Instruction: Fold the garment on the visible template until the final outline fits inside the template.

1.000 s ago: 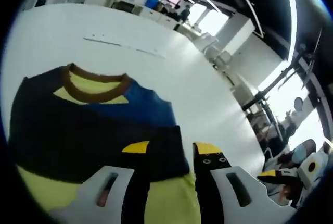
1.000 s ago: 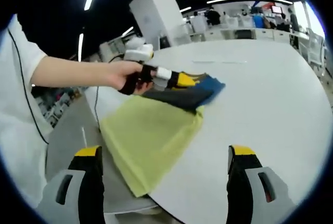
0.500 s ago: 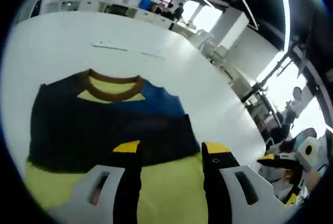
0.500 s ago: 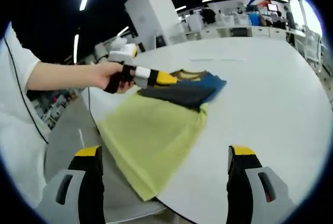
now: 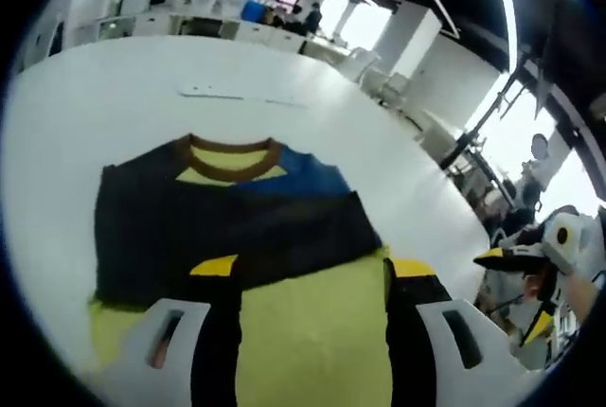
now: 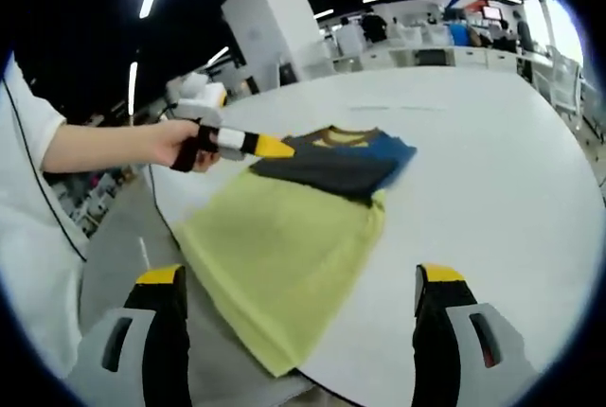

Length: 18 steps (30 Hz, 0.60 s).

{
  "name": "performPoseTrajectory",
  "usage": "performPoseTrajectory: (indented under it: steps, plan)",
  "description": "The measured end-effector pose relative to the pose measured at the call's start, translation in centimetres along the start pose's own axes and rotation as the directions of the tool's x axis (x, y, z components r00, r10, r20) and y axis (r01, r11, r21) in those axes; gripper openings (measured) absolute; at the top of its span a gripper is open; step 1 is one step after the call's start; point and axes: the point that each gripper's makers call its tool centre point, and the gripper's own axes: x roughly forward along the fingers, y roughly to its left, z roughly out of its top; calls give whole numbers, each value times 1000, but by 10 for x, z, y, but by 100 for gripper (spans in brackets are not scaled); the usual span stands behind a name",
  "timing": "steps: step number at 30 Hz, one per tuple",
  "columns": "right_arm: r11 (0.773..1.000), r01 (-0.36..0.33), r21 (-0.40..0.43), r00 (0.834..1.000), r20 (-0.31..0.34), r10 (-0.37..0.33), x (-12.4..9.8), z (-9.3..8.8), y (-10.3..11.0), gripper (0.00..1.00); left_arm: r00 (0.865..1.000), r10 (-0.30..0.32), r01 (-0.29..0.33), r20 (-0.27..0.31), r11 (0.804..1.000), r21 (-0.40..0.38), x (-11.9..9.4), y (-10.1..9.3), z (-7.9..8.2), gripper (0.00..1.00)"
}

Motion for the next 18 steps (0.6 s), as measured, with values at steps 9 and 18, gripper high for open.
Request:
performPoseTrajectory:
  steps: [9, 18]
  plan:
    - [1000, -4, -1, 1000, -18, 4, 13, -2, 11, 99, 1000, 19, -19, -6, 999, 27, -25, 20, -13, 66]
    - [1000, -7, 30, 1000, -12, 7, 27, 2, 21, 99, 999, 50, -49, -7, 995, 85, -56, 42, -20, 74]
